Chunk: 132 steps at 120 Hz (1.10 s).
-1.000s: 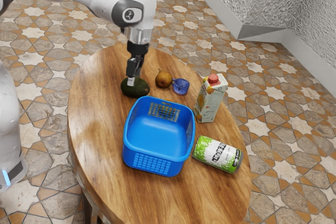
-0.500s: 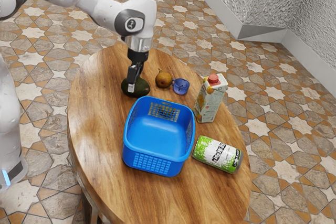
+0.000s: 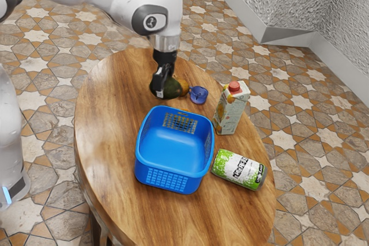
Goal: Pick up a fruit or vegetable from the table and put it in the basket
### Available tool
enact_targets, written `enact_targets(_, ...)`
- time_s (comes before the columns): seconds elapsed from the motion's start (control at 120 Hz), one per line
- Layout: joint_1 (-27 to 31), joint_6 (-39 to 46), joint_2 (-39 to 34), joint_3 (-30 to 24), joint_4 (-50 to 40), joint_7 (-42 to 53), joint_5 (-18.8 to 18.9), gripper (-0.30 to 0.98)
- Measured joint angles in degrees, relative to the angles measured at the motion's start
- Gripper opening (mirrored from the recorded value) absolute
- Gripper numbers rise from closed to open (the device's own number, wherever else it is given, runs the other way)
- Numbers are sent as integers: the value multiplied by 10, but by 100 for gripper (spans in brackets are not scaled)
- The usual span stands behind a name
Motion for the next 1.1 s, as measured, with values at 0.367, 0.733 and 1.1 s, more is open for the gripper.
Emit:
enact_targets(0.367, -96, -33, -66, -83, 14, 8, -28, 28)
enact_targets(0.733, -90, -34, -57, -139, 23, 10, -44, 58)
enact_targets(1.1, -91, -32, -58, -144, 46, 6, -36, 68)
